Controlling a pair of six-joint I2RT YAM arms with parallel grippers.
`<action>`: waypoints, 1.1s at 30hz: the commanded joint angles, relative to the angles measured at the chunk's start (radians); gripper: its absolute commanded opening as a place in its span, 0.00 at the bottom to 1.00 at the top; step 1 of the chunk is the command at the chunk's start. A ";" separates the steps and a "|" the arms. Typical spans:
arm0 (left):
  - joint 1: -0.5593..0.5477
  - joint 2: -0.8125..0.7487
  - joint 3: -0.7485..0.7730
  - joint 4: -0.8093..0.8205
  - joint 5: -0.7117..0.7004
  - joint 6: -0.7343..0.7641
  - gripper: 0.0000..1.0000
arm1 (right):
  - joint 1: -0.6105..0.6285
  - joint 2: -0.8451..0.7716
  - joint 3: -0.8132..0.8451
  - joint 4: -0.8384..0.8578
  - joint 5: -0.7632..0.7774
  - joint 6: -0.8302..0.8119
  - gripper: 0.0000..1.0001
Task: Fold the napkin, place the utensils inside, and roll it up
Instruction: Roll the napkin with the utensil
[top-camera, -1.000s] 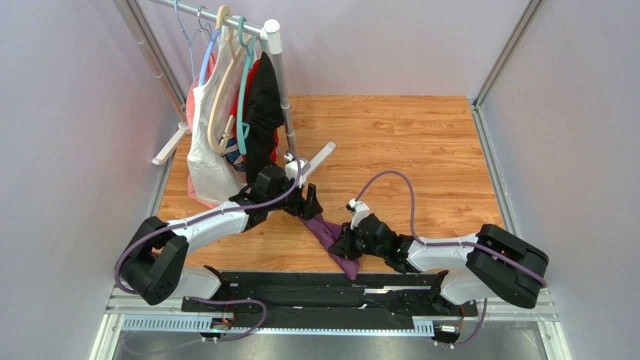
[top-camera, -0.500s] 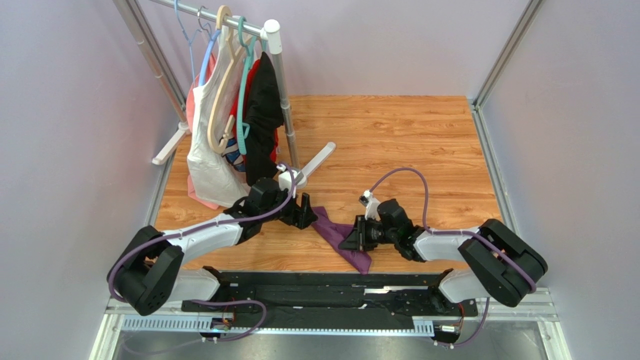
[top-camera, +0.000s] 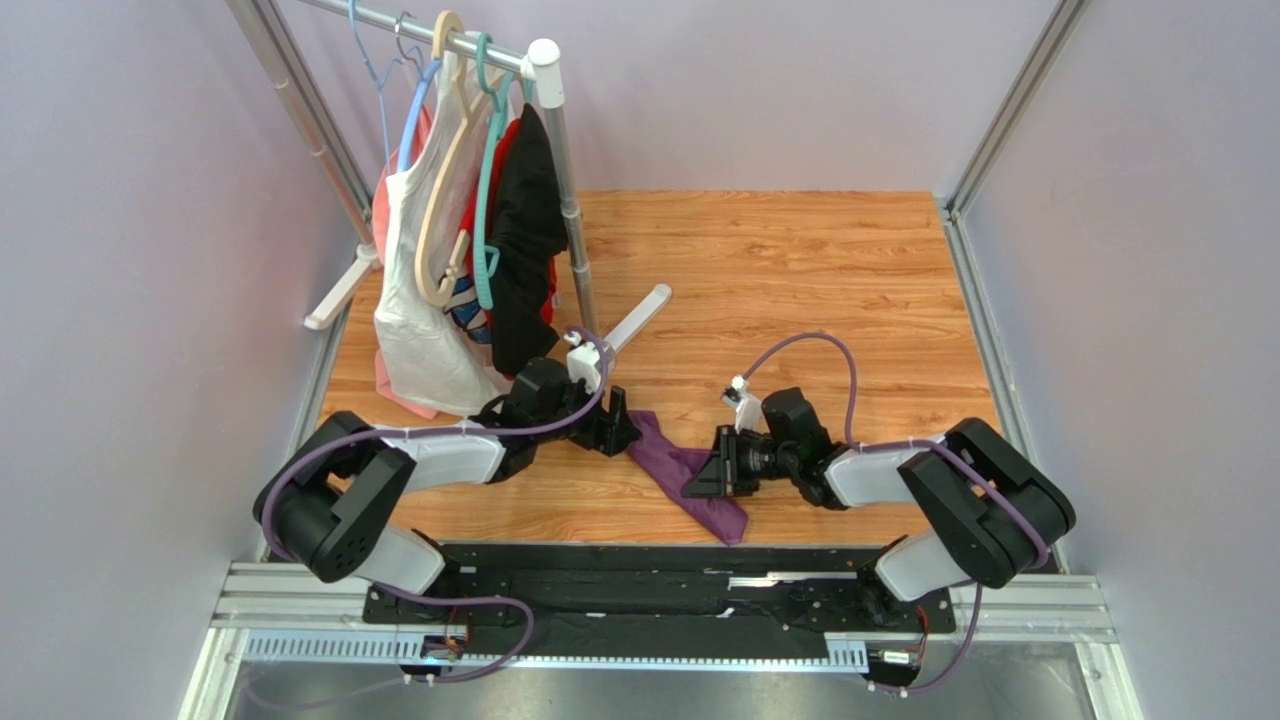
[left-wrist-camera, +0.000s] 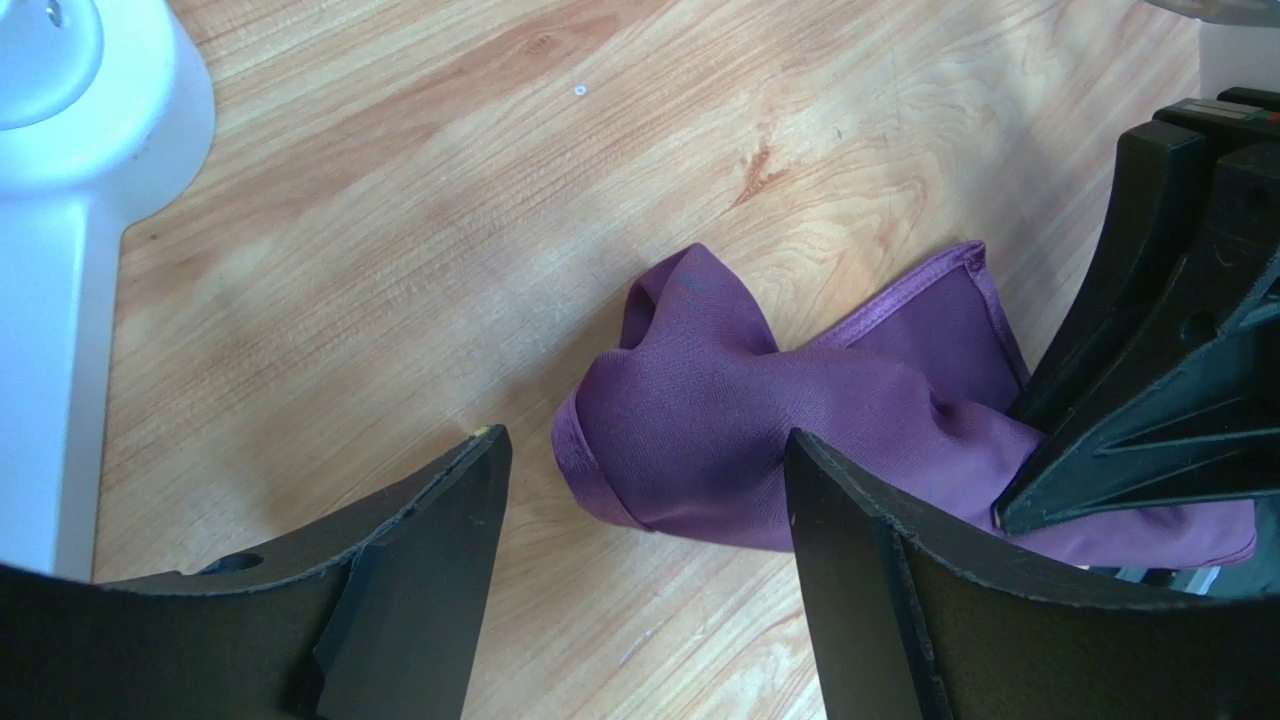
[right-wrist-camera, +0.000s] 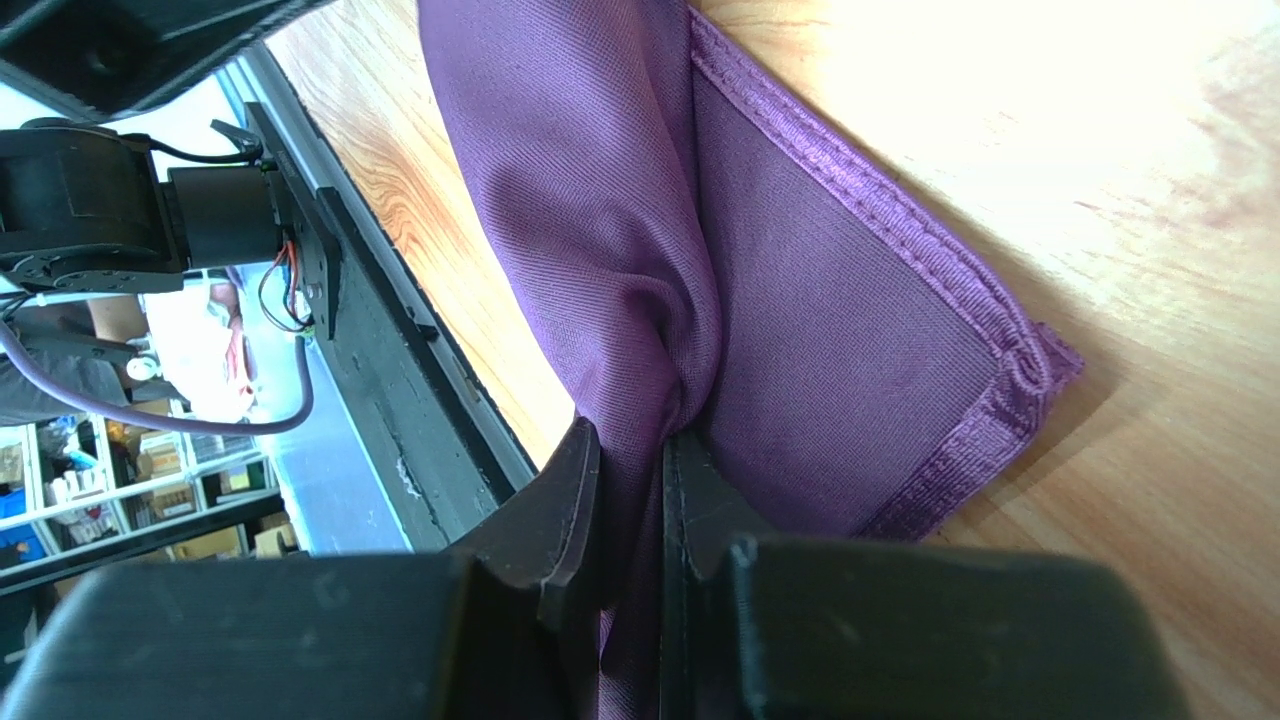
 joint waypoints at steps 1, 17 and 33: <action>0.003 0.024 0.035 0.105 0.025 -0.011 0.75 | 0.005 0.067 -0.037 -0.190 0.075 -0.056 0.00; 0.003 0.147 0.086 0.125 0.074 -0.031 0.40 | 0.005 0.077 -0.028 -0.212 0.090 -0.049 0.00; 0.003 0.214 0.195 -0.141 0.061 0.092 0.00 | 0.011 -0.237 0.092 -0.560 0.162 -0.115 0.57</action>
